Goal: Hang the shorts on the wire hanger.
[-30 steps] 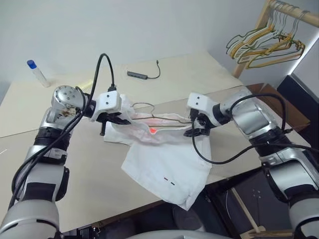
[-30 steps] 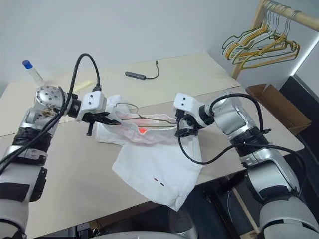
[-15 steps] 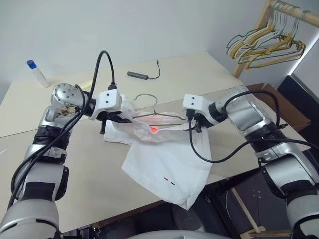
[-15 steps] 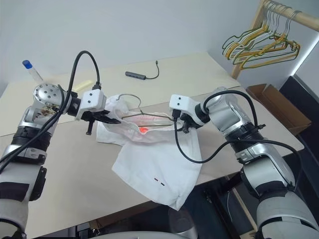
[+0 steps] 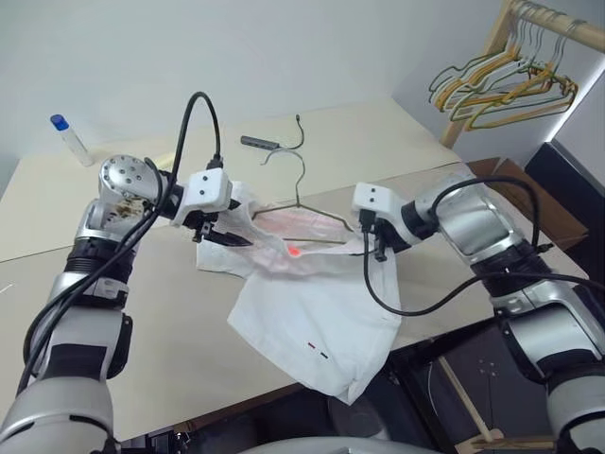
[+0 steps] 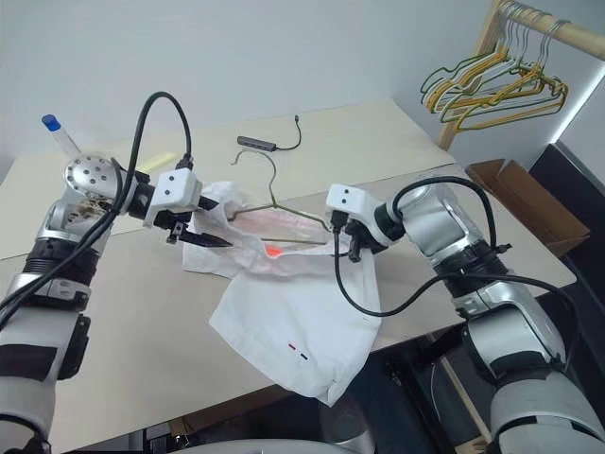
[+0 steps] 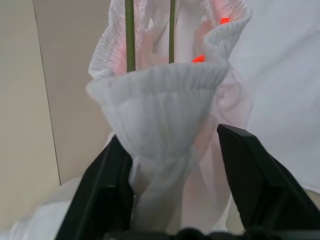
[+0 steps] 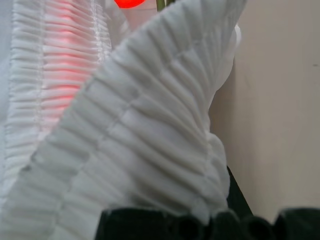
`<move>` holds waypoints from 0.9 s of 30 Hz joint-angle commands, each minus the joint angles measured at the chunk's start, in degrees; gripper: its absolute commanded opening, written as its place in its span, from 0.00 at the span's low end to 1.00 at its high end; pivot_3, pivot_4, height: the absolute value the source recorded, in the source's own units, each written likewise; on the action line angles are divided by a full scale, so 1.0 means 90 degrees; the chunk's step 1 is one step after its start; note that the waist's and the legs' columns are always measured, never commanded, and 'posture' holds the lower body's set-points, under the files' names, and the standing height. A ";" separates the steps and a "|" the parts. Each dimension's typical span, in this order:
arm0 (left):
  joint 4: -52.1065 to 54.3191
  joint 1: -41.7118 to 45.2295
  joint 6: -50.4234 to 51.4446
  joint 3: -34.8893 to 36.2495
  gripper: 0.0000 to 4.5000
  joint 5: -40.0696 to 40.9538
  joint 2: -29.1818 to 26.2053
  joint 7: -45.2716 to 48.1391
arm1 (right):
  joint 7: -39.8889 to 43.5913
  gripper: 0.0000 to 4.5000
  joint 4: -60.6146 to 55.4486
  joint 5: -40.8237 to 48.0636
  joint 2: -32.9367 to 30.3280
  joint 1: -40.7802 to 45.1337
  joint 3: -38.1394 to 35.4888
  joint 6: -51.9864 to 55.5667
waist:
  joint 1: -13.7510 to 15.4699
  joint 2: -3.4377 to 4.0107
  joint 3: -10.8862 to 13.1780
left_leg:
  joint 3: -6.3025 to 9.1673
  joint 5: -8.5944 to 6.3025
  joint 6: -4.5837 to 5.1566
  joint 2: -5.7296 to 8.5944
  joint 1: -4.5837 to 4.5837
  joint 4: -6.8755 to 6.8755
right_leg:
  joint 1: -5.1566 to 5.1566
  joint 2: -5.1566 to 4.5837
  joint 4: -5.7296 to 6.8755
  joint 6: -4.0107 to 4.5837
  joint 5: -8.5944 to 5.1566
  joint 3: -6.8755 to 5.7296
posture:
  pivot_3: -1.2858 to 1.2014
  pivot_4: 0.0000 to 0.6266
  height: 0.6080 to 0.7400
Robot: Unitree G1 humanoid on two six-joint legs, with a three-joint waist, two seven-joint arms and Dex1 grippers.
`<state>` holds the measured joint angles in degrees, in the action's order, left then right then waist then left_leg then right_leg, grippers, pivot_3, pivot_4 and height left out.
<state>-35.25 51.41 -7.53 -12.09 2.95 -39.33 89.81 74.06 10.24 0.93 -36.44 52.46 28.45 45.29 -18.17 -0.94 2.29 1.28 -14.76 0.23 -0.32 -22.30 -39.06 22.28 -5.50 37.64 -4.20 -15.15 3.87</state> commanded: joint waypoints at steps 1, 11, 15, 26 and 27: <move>-0.0004 0.0255 -0.0123 0.0126 0.82 0.0114 0.0010 0.0023 | -0.0085 0.00 -0.0288 0.0160 -0.0064 0.0016 -0.0301 0.0197 | -0.0003 0.0000 0.0000 | 0.0000 0.0000 0.0000 0.0000 0.0000 0.0000 | 0.0000 0.0000 0.0000 0.0000 0.0000 0.0000 | 0.41 0.00 1.00; -0.1357 0.1251 -0.0572 0.0737 0.99 -0.0061 0.0062 -0.1728 | -0.0353 0.00 -0.1180 0.0838 -0.0371 -0.0815 -0.0889 0.1122 | 0.0022 -0.0001 0.0000 | 0.0008 0.0000 0.0000 0.0005 -0.0005 -0.0001 | 0.0000 -0.0005 -0.0002 -0.0003 -0.0002 -0.0008 | 0.42 0.00 1.00; -0.1162 0.1293 -0.0168 0.1296 0.99 0.0558 0.0097 -0.1621 | -0.0796 0.00 -0.1769 0.1302 -0.0487 -0.1423 -0.1616 0.1859 | 0.0019 -0.0001 0.0000 | 0.0009 0.0000 0.0000 0.0021 -0.0006 0.0000 | -0.0001 -0.0023 0.0000 -0.0011 -0.0006 -0.0008 | 0.42 0.00 1.00; 0.2268 0.0171 0.2713 0.2124 0.99 0.2536 0.0687 -0.2425 | -0.2632 0.00 -0.3314 0.2166 -0.0328 -0.2874 -0.4974 0.4581 | 0.0046 -0.0002 -0.0001 | 0.0016 0.0000 0.0001 0.0029 -0.0012 -0.0002 | -0.0005 -0.0051 0.0004 -0.0017 -0.0010 -0.0008 | 0.40 0.00 1.00; 0.2674 0.0110 0.3230 0.2244 0.99 0.2910 0.0822 -0.2697 | -0.2838 0.00 -0.3377 0.2132 -0.0269 -0.2881 -0.5361 0.4884 | 0.0041 -0.0002 -0.0001 | 0.0016 0.0001 0.0002 0.0035 -0.0014 -0.0004 | -0.0004 -0.0058 0.0005 -0.0021 -0.0012 -0.0008 | 0.39 0.00 1.00</move>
<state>-17.68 51.29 16.15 5.24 24.02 -32.25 68.83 51.02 -17.30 19.41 -39.14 25.93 -13.65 85.62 -17.80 -0.96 2.29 1.42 -14.76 0.25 0.04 -22.42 -39.10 22.24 -6.08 37.68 -4.42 -15.26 3.81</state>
